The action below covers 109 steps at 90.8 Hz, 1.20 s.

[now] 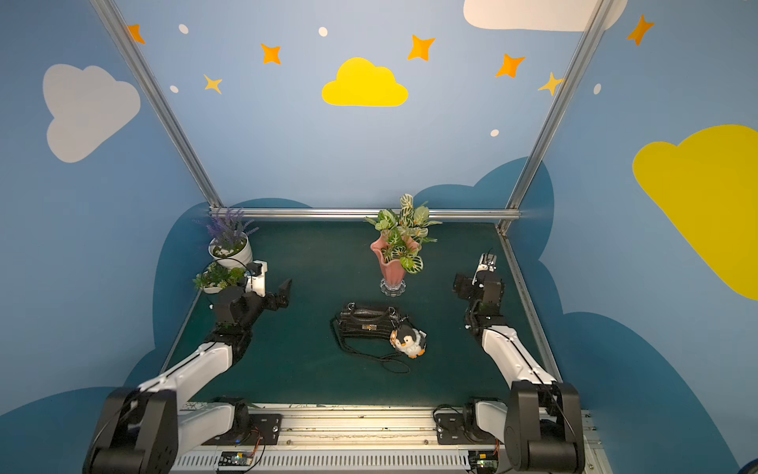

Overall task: Remove the decoration from the bag
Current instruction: Adjust the bag at the center of the board.

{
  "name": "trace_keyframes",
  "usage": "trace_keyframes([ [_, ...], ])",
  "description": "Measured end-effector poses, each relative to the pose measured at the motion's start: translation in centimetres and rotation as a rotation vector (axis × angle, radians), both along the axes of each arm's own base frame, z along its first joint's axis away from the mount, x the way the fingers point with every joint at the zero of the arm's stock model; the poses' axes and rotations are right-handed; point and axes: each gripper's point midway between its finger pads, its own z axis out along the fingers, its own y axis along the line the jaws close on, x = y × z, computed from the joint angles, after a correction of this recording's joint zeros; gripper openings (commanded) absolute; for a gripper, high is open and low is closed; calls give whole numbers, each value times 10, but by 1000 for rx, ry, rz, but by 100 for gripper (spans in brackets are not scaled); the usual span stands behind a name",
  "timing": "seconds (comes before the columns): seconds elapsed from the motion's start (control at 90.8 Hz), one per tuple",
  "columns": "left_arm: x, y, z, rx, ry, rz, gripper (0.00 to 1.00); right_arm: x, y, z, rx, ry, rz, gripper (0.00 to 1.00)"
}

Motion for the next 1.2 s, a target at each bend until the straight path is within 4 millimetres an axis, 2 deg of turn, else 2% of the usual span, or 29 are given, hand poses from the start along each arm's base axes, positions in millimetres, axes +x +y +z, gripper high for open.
trace_keyframes([
  [0.077, -23, -11, 34, -76, -49, -40, 98, -10, 11, 15, 86, 17, 21, 97],
  [0.143, -45, -27, 44, -141, -41, -102, 96, -27, 25, 10, 154, 77, 58, 97],
  [0.198, -62, -43, 44, -194, -4, -164, 94, -44, 38, -3, 195, 156, 94, 97],
  [0.352, -100, -98, 13, -302, 212, -350, 91, -101, 82, -33, 278, 368, 245, 93],
  [0.54, -136, -180, -37, -307, 537, -558, 88, -160, 139, -34, 298, 477, 509, 84],
  [0.65, -152, -219, -48, -328, 634, -636, 83, -182, 159, -37, 279, 521, 619, 76],
  [0.749, -165, -245, -54, -371, 687, -681, 78, -190, 170, -40, 289, 535, 681, 66],
  [0.87, -177, -271, -61, -407, 723, -714, 74, -193, 180, -46, 302, 559, 736, 60],
  [0.969, -182, -288, -69, -427, 746, -729, 72, -191, 188, -50, 288, 566, 781, 61],
  [1.09, -177, -296, -74, -440, 750, -716, 70, -182, 194, -48, 251, 511, 832, 70],
  [1.2, -167, -301, -71, -460, 713, -698, 65, -177, 198, -60, 227, 471, 864, 68],
])
